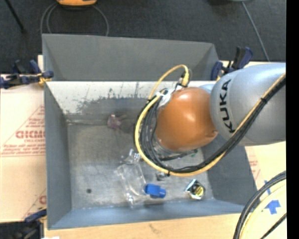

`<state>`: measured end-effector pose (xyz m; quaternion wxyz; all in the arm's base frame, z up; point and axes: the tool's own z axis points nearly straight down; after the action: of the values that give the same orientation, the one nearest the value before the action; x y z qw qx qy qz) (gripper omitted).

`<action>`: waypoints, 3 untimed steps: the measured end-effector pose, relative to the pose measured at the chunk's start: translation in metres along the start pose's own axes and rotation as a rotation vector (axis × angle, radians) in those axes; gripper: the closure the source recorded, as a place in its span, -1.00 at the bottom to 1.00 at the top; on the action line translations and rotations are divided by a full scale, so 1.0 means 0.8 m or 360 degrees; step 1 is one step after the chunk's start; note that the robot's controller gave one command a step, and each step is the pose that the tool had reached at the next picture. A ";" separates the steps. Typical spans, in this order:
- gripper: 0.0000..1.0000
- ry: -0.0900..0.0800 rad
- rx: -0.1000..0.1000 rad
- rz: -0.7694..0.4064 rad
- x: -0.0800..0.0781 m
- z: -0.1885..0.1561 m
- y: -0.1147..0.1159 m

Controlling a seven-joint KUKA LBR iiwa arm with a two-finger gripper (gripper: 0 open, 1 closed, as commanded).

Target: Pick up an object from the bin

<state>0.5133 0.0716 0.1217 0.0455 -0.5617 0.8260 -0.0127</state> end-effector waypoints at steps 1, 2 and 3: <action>-1.00 0.0075 -0.0123 -0.0427 -0.021 -0.015 0.050; -1.00 0.0058 -0.0144 -0.1028 0.032 0.019 -0.017; -1.00 0.0035 -0.0155 -0.1489 0.071 0.010 0.022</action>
Offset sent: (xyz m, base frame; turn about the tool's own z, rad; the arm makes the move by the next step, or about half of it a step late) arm -0.0330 0.0293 0.0099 -0.2674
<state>0.4767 0.0256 0.1086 -0.0002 -0.8749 0.4842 0.0010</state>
